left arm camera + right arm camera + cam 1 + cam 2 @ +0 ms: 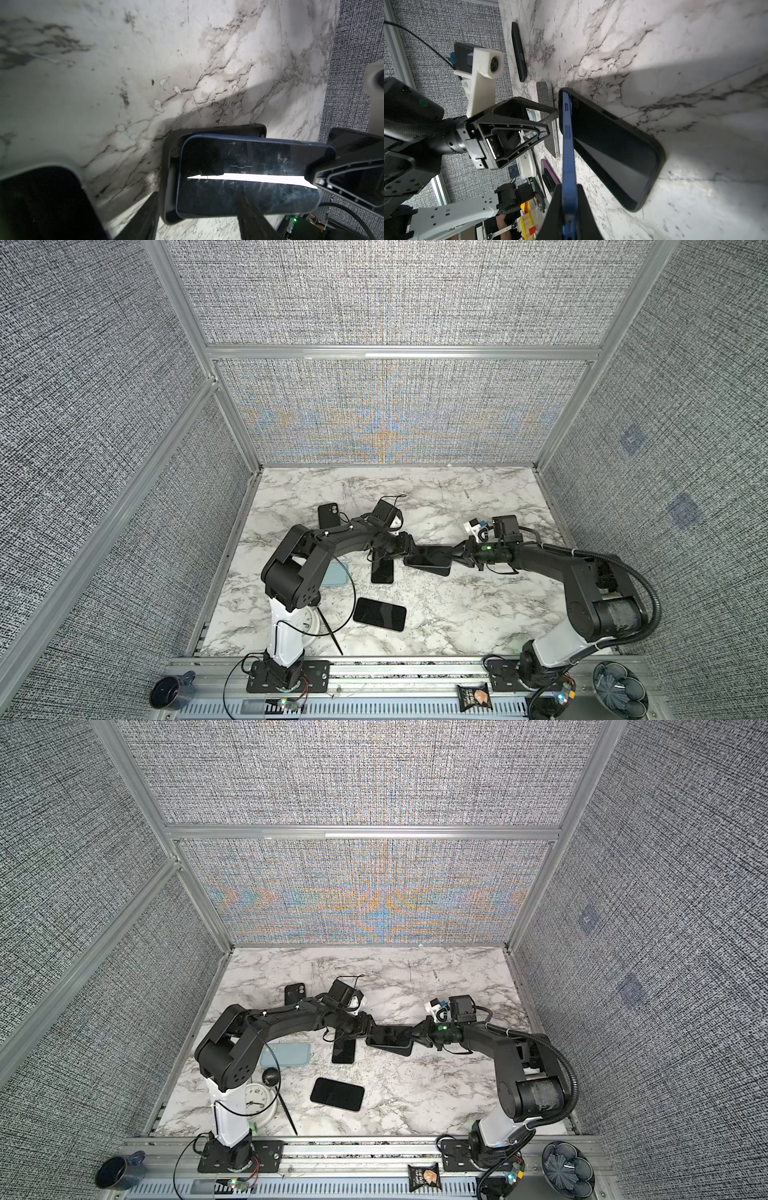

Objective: Put the phone into the phone case
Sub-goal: 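Lower the phone into the black case with the right gripper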

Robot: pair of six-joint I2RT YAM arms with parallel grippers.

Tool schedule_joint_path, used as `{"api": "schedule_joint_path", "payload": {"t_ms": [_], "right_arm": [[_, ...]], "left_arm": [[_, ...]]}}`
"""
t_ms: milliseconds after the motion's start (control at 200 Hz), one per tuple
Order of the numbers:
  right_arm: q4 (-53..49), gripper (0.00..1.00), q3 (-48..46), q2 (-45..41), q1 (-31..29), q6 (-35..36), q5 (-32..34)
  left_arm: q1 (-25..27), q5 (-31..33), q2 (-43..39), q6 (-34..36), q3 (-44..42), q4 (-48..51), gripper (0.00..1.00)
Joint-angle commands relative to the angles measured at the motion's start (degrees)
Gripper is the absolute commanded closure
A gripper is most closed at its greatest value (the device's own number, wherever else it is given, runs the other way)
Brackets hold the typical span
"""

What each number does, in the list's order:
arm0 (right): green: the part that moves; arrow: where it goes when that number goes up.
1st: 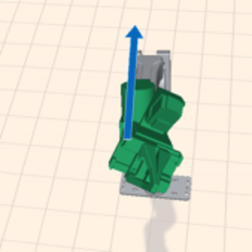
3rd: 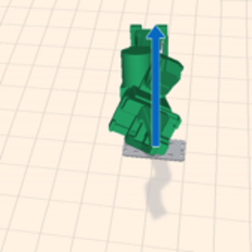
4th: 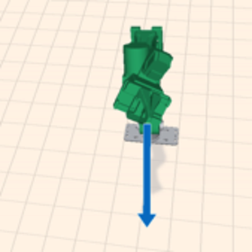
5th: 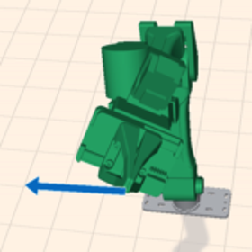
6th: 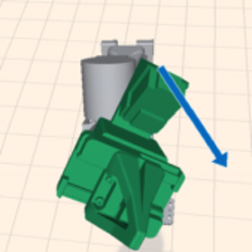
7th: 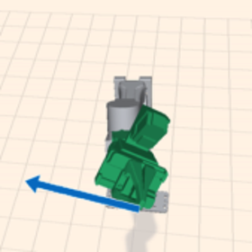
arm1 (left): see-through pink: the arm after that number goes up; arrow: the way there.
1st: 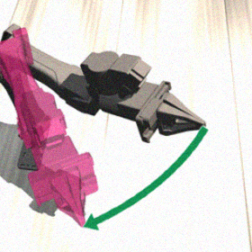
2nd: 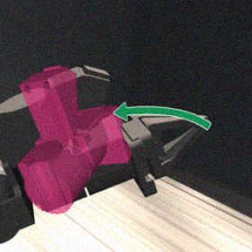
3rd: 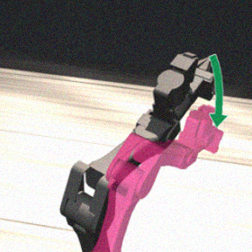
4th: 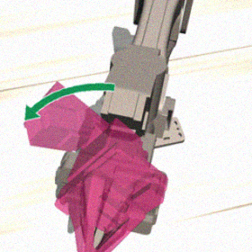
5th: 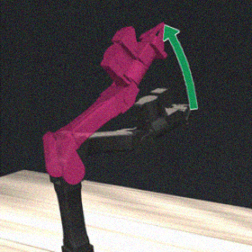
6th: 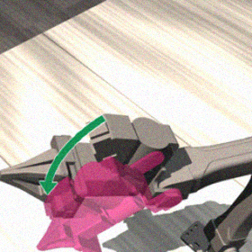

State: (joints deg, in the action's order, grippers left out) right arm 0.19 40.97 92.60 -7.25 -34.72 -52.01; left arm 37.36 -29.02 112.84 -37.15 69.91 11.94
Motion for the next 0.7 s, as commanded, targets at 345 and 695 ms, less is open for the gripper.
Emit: {"api": "schedule_joint_path", "payload": {"t_ms": [345,695], "right_arm": [[-6.84,0.79,1.17,2.43,-0.22,4.12,5.12],[-10.13,0.71,3.62,3.93,-2.31,5.81,8.92]], "left_arm": [[0.02,-0.96,-0.68,-0.45,-1.03,-1.96,0.41],[-0.01,-1.22,-0.97,-0.91,-2.25,-3.17,0.42]]}}
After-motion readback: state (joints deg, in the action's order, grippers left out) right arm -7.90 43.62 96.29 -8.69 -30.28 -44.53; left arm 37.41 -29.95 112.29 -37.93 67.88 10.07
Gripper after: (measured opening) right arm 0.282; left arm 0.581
